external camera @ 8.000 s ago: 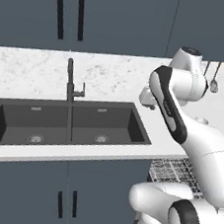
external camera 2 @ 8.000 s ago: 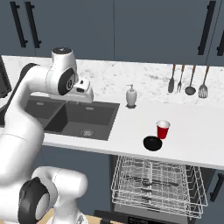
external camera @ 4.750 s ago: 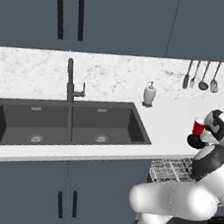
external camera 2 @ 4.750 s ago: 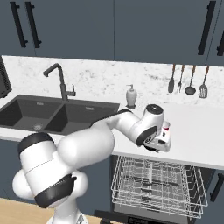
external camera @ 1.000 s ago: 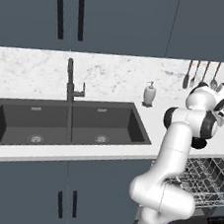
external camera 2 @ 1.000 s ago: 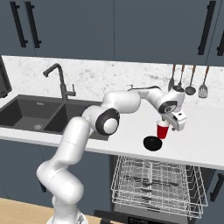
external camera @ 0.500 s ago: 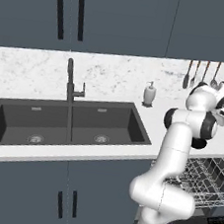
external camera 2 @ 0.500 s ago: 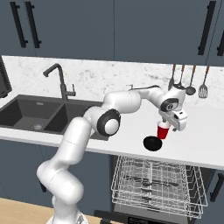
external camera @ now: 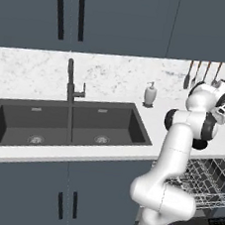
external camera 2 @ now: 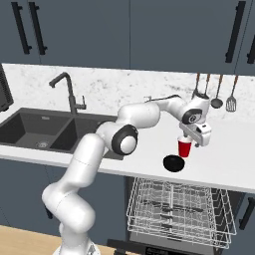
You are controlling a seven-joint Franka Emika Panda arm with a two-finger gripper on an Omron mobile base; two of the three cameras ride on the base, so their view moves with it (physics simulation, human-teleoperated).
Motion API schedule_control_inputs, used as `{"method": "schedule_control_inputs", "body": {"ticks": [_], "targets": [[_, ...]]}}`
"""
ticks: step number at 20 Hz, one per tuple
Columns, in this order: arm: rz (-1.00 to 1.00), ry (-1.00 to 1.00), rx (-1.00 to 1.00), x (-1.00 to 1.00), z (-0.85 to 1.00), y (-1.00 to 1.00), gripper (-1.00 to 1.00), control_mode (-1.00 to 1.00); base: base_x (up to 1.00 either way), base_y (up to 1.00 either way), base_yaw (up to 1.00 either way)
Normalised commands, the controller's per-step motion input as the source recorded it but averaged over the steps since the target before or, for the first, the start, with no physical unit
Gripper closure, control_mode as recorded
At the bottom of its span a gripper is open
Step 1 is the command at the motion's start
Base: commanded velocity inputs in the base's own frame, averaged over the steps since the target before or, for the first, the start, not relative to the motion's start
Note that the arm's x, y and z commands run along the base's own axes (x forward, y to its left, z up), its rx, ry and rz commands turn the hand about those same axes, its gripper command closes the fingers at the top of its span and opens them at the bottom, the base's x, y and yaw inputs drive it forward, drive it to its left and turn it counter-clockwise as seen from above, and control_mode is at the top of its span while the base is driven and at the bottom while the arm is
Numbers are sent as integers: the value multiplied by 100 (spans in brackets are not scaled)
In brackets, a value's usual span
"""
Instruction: Pick up the cup and bowl from the counter, place them in the dishwasher, and close the dishwasher door.
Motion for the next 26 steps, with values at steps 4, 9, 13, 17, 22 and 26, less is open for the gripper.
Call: {"method": "schedule_control_inputs", "body": {"ticks": [4,9,13,17,22,26], "targets": [[0,-4,5,-19,4,-34,-100,-100,0,0,0],[0,-3,1,-7,2,-6,-100,-100,0,0,0],[0,-9,0,9,4,0,-100,-100,0,0,0],[0,-6,0,8,0,0,-100,-100,0,0,0],[0,0,0,-14,-3,0,-100,-100,0,0,0],[0,0,-4,-3,-15,26,-100,-100,0,0,0]]}}
